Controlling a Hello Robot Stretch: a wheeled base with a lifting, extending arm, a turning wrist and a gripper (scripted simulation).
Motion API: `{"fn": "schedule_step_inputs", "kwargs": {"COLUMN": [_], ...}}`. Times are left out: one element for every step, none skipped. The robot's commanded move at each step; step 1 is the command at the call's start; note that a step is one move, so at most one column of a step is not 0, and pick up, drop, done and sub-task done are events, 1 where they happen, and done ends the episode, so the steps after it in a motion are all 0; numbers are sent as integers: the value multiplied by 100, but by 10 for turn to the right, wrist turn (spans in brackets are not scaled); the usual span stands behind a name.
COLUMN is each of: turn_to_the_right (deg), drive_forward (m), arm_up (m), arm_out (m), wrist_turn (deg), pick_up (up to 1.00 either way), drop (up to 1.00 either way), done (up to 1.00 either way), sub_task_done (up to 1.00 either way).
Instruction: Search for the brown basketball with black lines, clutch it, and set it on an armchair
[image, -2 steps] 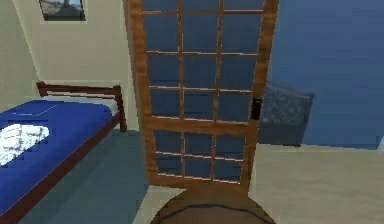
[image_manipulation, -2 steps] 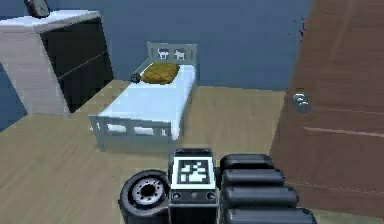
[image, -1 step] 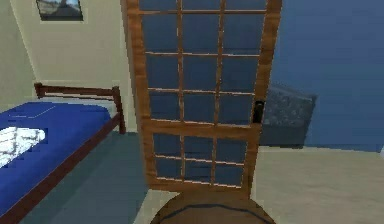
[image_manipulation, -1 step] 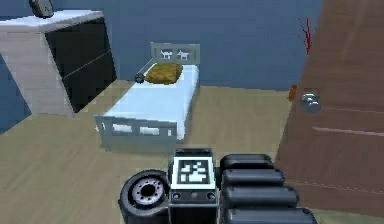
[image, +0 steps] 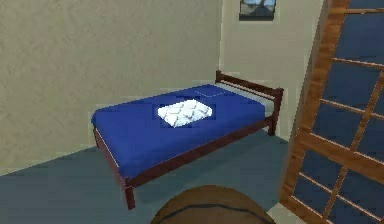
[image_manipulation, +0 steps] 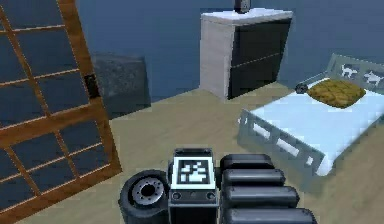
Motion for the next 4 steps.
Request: {"fn": "schedule_step_inputs", "kwargs": {"turn_to_the_right": [-270,0,-120,0], "drive_forward": [0,70,0,5], "arm_up": [0,0,0,0], "arm_out": [0,0,0,0], "wrist_turn": [0,0,0,0], "pick_up": [0,0,0,0], "drop": [0,0,0,0], "done": [0,0,0,0], "sub_task_done": [0,0,0,0]}}
